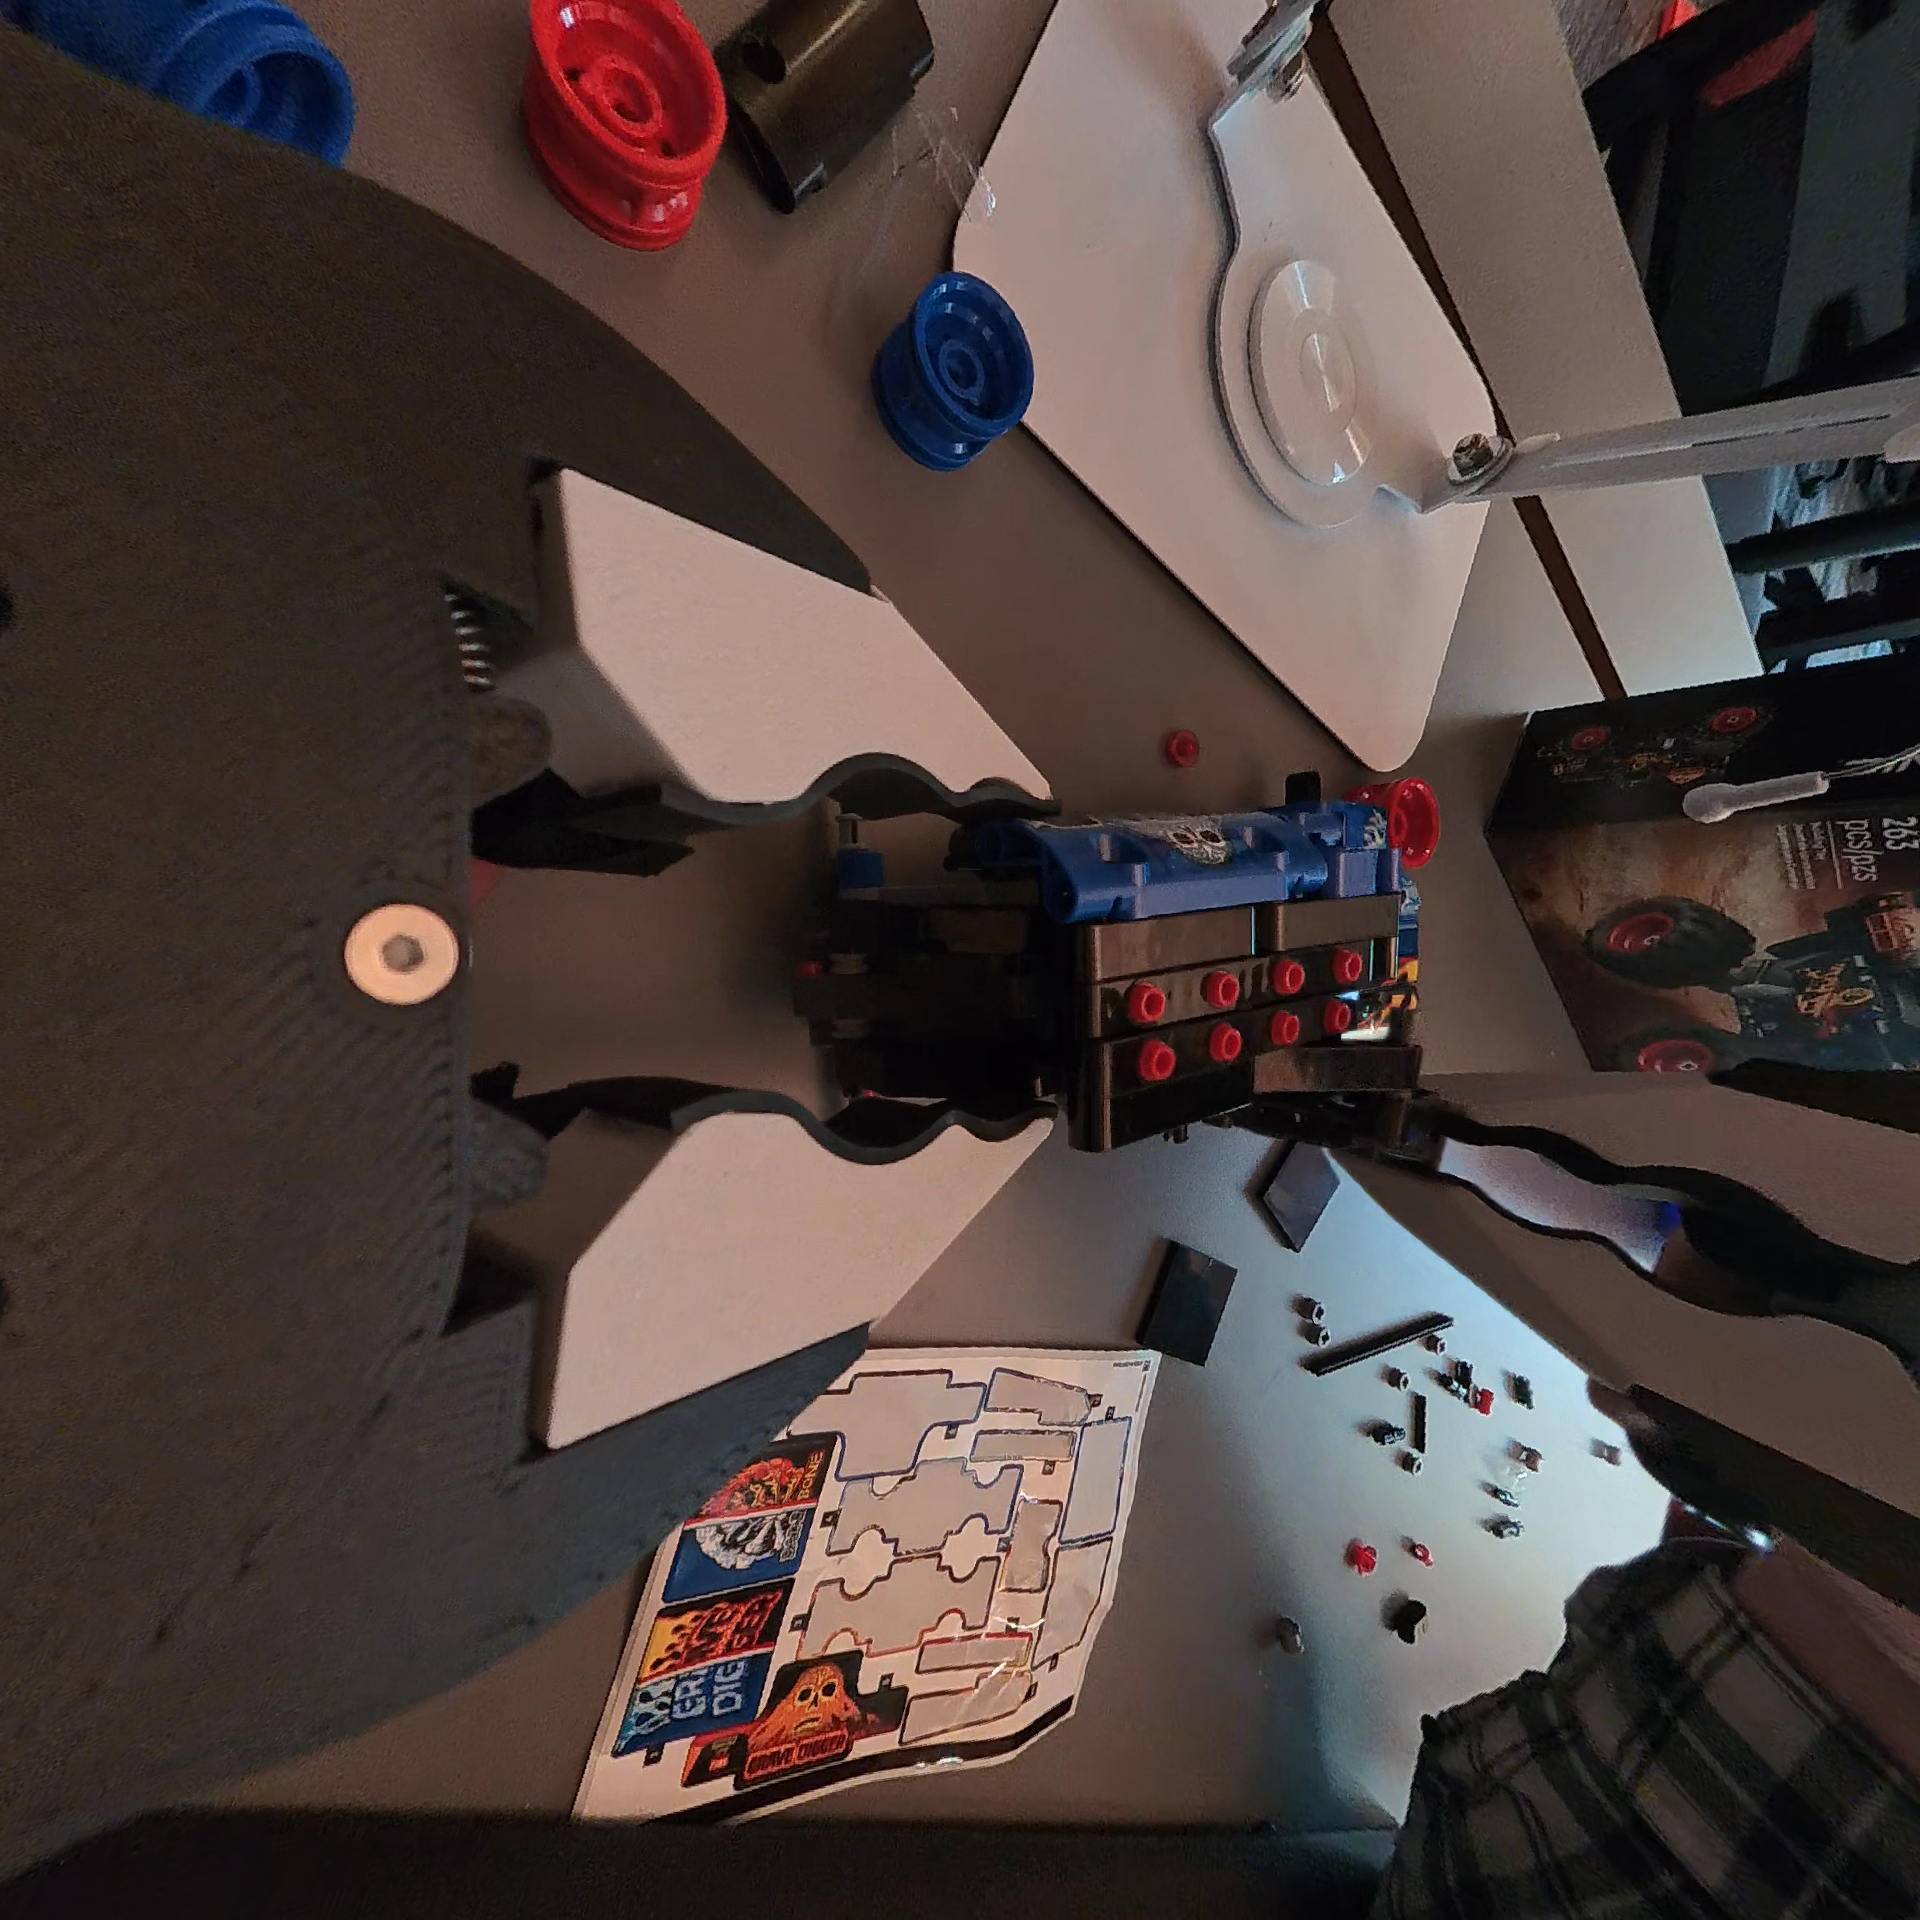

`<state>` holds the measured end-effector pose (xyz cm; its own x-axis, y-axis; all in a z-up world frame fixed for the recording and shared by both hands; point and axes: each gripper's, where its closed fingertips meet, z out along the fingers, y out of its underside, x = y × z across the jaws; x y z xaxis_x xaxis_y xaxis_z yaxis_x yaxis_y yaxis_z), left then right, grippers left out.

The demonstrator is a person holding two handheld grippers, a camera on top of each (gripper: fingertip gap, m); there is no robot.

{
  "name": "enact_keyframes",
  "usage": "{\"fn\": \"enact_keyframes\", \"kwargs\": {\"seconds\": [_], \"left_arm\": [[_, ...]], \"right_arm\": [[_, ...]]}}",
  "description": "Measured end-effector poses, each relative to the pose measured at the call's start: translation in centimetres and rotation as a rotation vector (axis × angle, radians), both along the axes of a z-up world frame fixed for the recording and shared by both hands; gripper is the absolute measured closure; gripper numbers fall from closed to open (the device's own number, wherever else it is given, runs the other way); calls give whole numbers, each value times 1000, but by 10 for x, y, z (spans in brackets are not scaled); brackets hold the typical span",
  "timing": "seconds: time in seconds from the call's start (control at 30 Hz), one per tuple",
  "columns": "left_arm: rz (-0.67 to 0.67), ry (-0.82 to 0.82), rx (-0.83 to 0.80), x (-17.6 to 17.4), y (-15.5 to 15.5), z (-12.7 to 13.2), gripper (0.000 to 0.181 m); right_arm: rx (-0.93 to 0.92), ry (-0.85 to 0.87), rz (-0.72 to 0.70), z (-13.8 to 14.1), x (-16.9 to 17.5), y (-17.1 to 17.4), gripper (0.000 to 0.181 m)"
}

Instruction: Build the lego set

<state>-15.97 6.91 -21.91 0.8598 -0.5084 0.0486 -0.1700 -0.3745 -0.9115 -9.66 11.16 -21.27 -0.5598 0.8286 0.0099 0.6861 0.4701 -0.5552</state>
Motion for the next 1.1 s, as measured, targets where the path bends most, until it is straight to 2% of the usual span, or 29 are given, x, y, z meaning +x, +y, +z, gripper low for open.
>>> {"fn": "enact_keyframes", "kwargs": {"seconds": [0.17, 0.37, 0.63, 0.93, 1.1], "left_arm": [[-4, -10, -5, 0, 0, 0, 129], [0, -19, -10, -2, 0, 0, 129], [53, -34, -19, -13, 4, 0, 132], [62, -47, -24, -15, 5, 0, 132], [68, -41, -20, -16, 5, 0, 131]], "right_arm": [[-27, -3, 0, -2, -1, -2, 174], [-181, 26, -19, 0, -5, -1, 173], [-253, 7, 88, 1, 5, -19, 176], [-372, -10, 89, -2, 2, -27, 176], [-283, -11, 79, -6, 0, -27, 176]]}}
